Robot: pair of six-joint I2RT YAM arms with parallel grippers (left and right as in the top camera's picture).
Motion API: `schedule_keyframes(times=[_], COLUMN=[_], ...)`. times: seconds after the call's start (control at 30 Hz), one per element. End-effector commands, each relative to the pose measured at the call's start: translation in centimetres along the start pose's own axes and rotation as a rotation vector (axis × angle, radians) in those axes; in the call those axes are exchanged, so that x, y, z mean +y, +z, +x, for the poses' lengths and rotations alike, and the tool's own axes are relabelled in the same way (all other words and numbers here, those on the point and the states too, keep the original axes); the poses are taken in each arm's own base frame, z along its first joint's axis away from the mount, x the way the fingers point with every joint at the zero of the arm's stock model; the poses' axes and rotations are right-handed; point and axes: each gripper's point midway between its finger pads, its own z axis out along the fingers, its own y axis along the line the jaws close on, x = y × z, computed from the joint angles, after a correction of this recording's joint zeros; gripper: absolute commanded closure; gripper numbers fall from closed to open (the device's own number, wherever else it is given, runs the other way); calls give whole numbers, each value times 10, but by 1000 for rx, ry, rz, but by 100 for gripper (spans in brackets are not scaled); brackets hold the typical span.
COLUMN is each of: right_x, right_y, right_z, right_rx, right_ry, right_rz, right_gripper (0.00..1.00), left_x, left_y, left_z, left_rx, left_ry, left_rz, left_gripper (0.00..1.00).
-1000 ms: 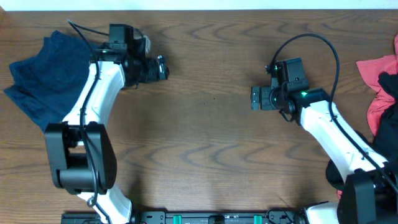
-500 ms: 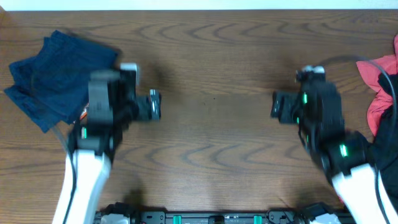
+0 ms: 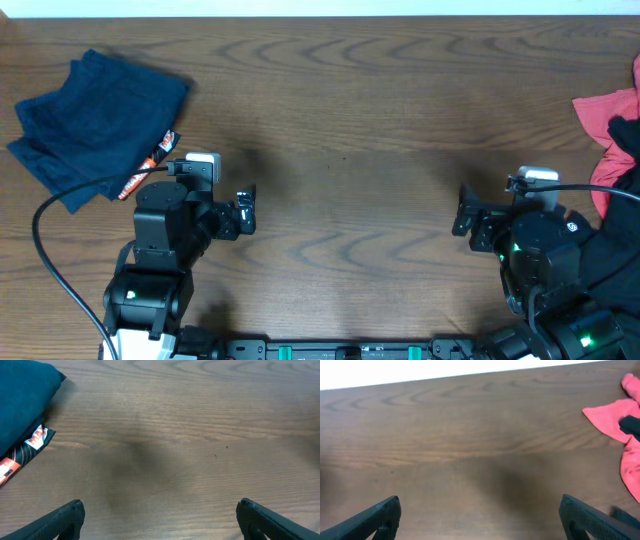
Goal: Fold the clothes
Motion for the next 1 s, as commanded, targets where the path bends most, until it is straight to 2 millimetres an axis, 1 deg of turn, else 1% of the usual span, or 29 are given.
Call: schedule_keyframes(times=[0.0,0.3,0.4,0.47,0.53,0.63,0.77,0.87,0.97], right_x=[-5,-13,-18,-22,-29,-31,-26,-30,-34], right_y=[0,-1,-4,-4,-4,2,12,17,22], right_z=[8,30,42,44,42,42,46,53,54], right_rx=[26,114,159,159,133,77,-62,-177,-286], right_ry=[-2,-40,-59,-46,-6,-6,-52,-27,-15], right_rz=[25,56,71,83,86,39,-69,-98,-101], right_gripper=[1,1,1,1,1,1,1,1,1], left_x=[2,4,4,4,5,5,5,5,6], left_y=[2,8,10,10,11,12,13,15,15], left_z=[2,11,13,13,14,15,16,17,17], left_rx=[10,56,67,68,73,80,85,92,95], left_ry=[-5,-11,-12,-12,-13,-14,-15,-16,-16], left_rz=[-11,-17,-18,-19,-19,-20,-21,-21,-22], left_gripper=[2,2,2,2,2,2,2,2,2])
